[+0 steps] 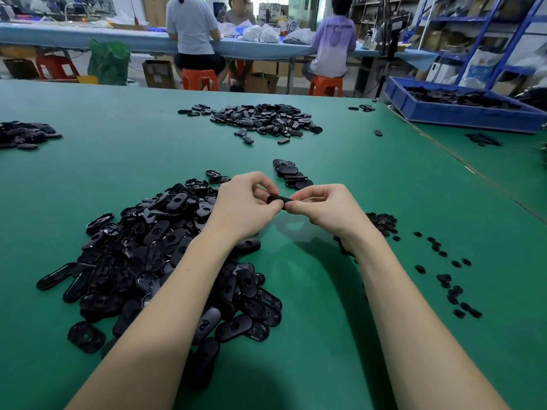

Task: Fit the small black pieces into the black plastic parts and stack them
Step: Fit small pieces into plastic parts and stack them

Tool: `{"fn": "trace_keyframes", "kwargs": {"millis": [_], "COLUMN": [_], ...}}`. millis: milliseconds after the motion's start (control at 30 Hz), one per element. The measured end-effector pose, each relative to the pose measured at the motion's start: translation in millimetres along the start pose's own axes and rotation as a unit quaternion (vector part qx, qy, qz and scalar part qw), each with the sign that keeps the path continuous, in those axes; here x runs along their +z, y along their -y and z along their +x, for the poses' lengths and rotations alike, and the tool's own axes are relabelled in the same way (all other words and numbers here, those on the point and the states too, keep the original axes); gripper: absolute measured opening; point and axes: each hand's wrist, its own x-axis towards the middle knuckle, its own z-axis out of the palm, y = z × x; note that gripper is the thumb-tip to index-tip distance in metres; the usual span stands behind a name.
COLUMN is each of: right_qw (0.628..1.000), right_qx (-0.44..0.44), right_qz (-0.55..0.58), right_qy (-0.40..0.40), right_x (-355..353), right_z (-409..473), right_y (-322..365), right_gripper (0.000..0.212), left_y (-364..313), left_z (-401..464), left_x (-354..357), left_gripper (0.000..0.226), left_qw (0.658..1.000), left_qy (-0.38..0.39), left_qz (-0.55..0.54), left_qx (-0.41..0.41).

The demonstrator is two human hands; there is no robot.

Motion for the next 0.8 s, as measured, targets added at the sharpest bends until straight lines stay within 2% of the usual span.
{"fn": "trace_keyframes", "kwargs": {"millis": [800], "right_qw": [1.0], "right_qx": [-0.019], "right_qz": [0.009], "right_qy": [-0.021], "right_x": [8.8], "right_z": [-4.1], "right_y": [-2.3], "right_gripper": [0.017], "left_y": [0.1], "left_z": [2.7], "left_x": [-9.7], "left_gripper": [0.016], "left_qw": [0.997], "left_qy": [0.023], "left_qz": [-0.033], "left_qx": [-0.063]}}
